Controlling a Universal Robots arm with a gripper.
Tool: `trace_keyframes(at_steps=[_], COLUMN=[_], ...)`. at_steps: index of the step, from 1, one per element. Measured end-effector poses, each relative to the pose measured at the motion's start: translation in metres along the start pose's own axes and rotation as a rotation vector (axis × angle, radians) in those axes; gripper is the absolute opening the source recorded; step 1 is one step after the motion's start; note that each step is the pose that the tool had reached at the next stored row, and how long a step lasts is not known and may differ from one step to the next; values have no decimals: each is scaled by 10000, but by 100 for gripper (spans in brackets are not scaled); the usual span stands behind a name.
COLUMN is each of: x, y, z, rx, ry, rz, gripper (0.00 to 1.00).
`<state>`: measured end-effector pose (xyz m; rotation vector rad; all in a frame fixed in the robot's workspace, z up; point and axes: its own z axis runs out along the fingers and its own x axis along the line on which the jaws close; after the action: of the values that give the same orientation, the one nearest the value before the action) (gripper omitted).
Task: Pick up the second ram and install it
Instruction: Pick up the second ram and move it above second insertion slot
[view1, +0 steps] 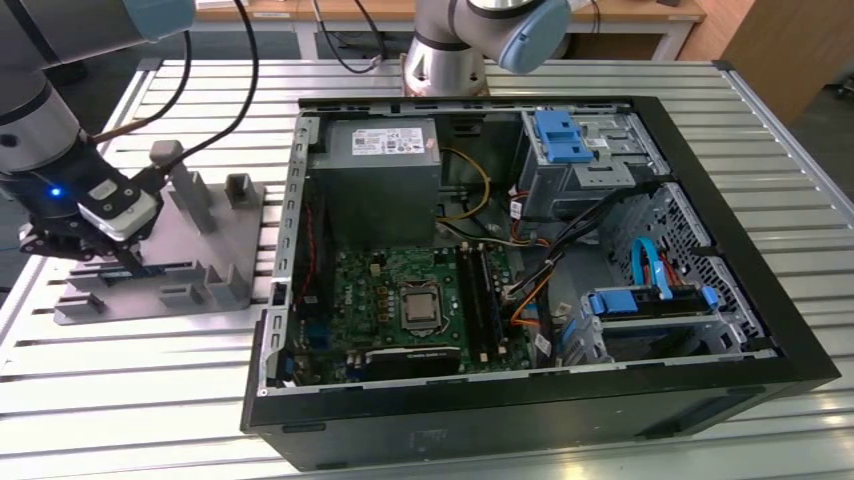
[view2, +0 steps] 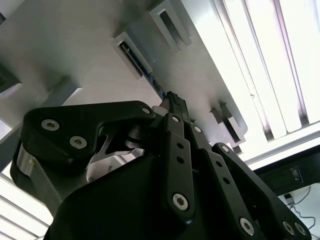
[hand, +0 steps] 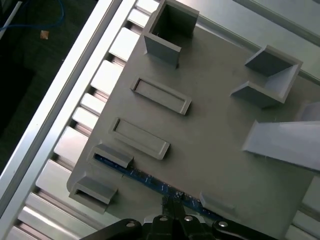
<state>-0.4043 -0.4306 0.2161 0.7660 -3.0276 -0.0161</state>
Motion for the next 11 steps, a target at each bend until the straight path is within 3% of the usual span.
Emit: trace_keyframes(at_steps=[11], x=[0], y=[0], z=[0], rx=[8], ry=[7], rz=[-510], gripper=[10])
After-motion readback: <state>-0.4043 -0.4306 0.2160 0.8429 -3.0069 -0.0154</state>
